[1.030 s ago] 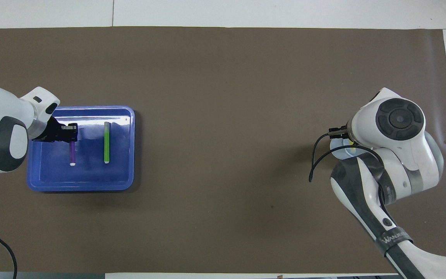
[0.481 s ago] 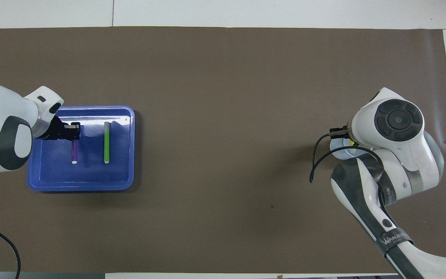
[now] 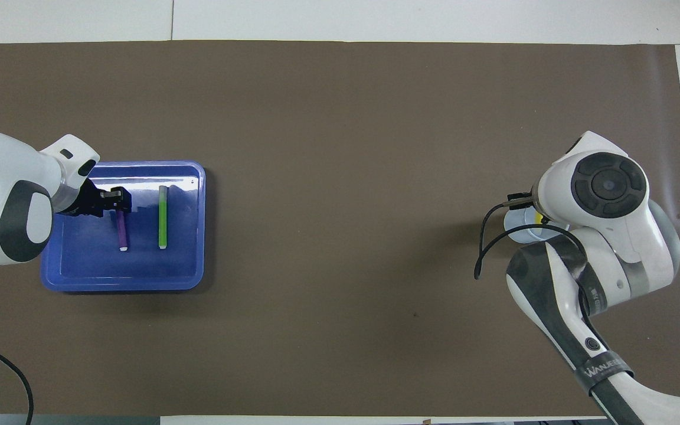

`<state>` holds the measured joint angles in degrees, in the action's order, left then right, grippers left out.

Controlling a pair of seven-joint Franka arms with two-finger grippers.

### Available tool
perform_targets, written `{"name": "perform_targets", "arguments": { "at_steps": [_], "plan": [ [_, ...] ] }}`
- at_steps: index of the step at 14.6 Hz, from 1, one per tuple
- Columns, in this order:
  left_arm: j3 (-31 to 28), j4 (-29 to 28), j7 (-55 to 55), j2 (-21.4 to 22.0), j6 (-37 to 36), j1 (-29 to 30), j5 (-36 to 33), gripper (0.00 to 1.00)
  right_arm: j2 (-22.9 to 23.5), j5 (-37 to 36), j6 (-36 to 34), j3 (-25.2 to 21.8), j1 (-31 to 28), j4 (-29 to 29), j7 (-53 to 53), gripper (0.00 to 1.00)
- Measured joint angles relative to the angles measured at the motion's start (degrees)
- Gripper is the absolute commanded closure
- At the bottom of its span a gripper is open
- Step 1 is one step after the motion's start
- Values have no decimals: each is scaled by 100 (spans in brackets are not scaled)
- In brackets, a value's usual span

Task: Right arm passes pens to left for tray arrangement
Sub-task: 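Grasp the yellow pen from the cup with the right gripper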

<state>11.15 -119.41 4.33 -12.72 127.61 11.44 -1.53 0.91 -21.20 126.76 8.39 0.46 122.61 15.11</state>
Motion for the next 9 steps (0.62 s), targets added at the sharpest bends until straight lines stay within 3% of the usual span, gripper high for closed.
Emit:
{"name": "perform_targets", "arguments": {
  "at_steps": [6,9],
  "plan": [
    [0,-8,0,0,6,1,0,11,-760,5,-610,26,6,-294,0,100],
    [9,60,2,5,-156,0,4,11,-956,628,-1197,103,26,-778,-1,100]
  ]
}}
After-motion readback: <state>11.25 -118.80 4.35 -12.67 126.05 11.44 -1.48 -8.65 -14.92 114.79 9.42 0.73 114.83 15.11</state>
